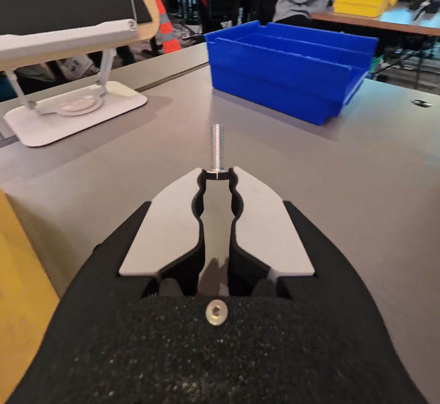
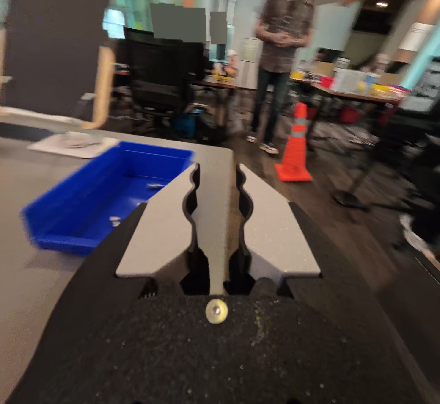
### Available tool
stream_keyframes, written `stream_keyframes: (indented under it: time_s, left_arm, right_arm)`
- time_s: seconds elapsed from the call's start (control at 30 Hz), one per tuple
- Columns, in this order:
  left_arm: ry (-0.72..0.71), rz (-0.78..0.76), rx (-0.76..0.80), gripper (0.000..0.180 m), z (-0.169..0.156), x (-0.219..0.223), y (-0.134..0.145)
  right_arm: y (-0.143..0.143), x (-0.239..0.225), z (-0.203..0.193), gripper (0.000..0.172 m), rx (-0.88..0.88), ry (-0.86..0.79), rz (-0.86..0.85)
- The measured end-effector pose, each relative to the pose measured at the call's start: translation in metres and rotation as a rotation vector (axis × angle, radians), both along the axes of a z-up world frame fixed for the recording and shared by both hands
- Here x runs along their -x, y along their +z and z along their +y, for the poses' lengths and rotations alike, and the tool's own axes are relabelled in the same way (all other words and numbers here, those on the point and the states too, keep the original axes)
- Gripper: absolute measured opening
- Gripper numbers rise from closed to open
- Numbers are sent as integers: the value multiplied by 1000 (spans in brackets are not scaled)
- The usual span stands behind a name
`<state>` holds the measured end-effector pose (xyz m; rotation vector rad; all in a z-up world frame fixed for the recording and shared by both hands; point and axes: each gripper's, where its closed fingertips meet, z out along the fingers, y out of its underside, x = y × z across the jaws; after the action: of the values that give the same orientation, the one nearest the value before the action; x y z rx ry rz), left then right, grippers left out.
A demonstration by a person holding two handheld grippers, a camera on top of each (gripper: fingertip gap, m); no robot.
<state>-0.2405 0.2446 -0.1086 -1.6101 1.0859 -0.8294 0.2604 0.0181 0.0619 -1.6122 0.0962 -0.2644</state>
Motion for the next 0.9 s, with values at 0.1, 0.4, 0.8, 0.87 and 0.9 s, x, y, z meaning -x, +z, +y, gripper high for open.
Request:
stream_keyframes:
  time_s: [0.1, 0.4, 0.8, 0.87, 0.9]
  left_arm:
    - [41, 31, 42, 18, 10, -13, -6]
    - [73, 173, 139, 18, 14, -71, -18]
    - [190, 353, 58, 18, 46, -97, 6]
    - [204, 388, 52, 18, 48, -99, 6]
    - [210, 401, 54, 18, 48, -100, 5]
  right_arm:
    - [-57, -92, -41, 31, 0, -215, 69]
    - [-440, -224, -117, 53, 304, -368, 444]
    - [-824, -165, -132, 51, 792, -225, 646]
    - [-851, -157, -133, 51, 894, -177, 612]
    - [-861, -153, -132, 51, 935, -145, 585]
